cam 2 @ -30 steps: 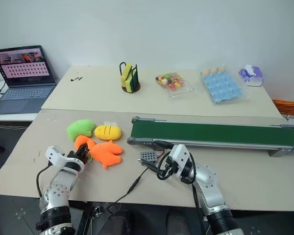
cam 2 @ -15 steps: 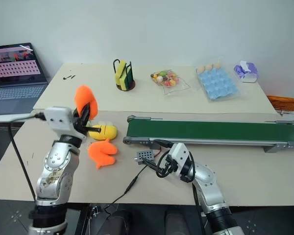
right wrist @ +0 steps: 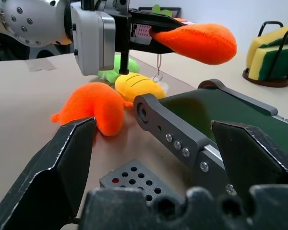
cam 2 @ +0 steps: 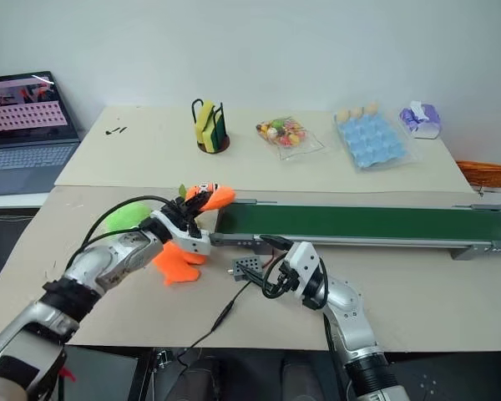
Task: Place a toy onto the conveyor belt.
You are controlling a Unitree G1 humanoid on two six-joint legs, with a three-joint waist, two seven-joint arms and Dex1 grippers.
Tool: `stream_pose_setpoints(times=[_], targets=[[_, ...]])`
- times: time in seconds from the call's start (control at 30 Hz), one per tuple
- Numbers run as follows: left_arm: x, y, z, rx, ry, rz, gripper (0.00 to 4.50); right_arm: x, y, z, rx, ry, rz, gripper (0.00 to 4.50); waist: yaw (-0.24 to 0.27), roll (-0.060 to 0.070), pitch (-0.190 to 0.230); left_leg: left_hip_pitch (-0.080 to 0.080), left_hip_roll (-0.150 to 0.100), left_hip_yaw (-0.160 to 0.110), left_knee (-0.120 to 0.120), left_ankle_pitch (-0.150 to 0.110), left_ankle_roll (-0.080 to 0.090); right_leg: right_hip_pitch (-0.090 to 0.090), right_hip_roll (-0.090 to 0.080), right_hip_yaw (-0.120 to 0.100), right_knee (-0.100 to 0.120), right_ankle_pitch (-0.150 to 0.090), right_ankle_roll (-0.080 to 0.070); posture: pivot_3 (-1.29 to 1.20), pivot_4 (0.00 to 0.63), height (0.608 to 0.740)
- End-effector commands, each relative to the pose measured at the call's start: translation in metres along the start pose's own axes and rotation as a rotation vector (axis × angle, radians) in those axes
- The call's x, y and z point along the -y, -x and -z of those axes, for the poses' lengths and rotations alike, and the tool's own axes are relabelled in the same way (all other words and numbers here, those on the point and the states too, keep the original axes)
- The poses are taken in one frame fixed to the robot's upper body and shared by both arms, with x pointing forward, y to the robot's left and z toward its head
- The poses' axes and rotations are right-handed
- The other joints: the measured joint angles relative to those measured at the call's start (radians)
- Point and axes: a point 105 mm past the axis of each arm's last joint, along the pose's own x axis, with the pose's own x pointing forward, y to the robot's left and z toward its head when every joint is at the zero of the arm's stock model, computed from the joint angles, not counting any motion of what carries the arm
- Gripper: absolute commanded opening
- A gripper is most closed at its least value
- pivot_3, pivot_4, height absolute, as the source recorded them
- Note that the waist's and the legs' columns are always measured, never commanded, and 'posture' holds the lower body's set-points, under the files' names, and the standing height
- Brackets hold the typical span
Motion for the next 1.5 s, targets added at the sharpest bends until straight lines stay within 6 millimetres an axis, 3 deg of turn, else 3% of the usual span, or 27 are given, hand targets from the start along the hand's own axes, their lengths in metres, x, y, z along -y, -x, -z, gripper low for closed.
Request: stream_pose_setpoints(times=[0.03, 0.07, 0.13, 0.17, 0.23, 0.47, 1.07, 1.27, 1.5], targets=[[-0.007, -0.009, -0.008, 0.091, -0.022, -0.043, 0.03, 0.004, 0.000, -0.011, 0.045, 0.024, 0.034, 4.50, 0.001, 0.000, 0.000, -0.002, -0.001, 0.000, 0.001, 0.000, 0.000, -0.003, -0.001, 0.000, 0.003, 0.000, 0.000, 0.00, 0.150, 0.740], [-0.008, -0.010, -0.010, 0.105, -0.022, -0.049, 0.03, 0.004, 0.001, -0.011, 0.045, 0.024, 0.036, 4.50, 0.000, 0.000, 0.000, -0.004, -0.001, 0.001, 0.001, 0.000, 0.000, -0.005, -0.001, 0.000, 0.004, 0.000, 0.000, 0.00, 0.150, 0.740], [-0.009, -0.010, -0.011, 0.122, 0.010, -0.060, 0.95, 0.005, 0.001, -0.011, 0.043, 0.027, 0.044, 4.50, -0.003, 0.000, 0.000, -0.004, -0.001, 0.001, 0.001, 0.000, 0.000, -0.006, 0.000, 0.000, 0.006, 0.000, 0.000, 0.00, 0.150, 0.740], [-0.010, -0.010, -0.012, 0.128, 0.026, -0.062, 1.06, 0.005, 0.001, -0.011, 0.042, 0.028, 0.047, 4.50, -0.004, 0.000, 0.000, -0.004, -0.001, 0.001, 0.001, 0.000, 0.000, -0.007, 0.000, 0.000, 0.006, 0.000, 0.000, 0.00, 0.150, 0.740], [-0.010, -0.010, -0.012, 0.135, 0.037, -0.062, 1.97, 0.006, 0.002, -0.011, 0.040, 0.030, 0.050, 4.50, -0.004, 0.000, 0.000, -0.004, -0.001, 0.001, 0.001, 0.000, 0.000, -0.007, 0.000, 0.000, 0.007, 0.000, 0.000, 0.00, 0.150, 0.740], [-0.008, -0.007, -0.007, 0.127, 0.039, -0.051, 4.40, 0.009, 0.001, -0.010, 0.038, 0.036, 0.051, 4.50, -0.003, 0.000, 0.000, -0.004, -0.001, 0.001, 0.002, 0.000, 0.000, -0.006, 0.000, 0.000, 0.007, 0.000, 0.000, 0.00, 0.150, 0.740], [-0.015, -0.012, 0.004, 0.116, 0.006, -0.044, 4.46, 0.010, 0.000, -0.010, 0.038, 0.041, 0.049, 4.50, -0.003, 0.000, 0.000, -0.003, -0.001, 0.001, 0.003, 0.000, 0.000, -0.006, 0.000, 0.000, 0.009, 0.000, 0.000, 0.00, 0.150, 0.740], [-0.025, -0.026, -0.005, 0.158, -0.002, -0.055, 4.46, 0.011, -0.001, -0.011, 0.041, 0.041, 0.051, 4.50, -0.002, 0.000, 0.000, -0.003, -0.001, 0.001, 0.003, 0.000, 0.000, -0.006, 0.000, 0.000, 0.009, 0.000, 0.000, 0.00, 0.150, 0.740], [-0.014, -0.032, -0.018, 0.195, 0.046, -0.008, 4.46, 0.011, -0.001, -0.012, 0.043, 0.043, 0.058, 4.50, -0.006, 0.000, 0.000, -0.003, -0.001, 0.001, 0.003, 0.000, 0.000, -0.006, 0.000, 0.001, 0.009, 0.000, 0.000, 0.00, 0.150, 0.740]])
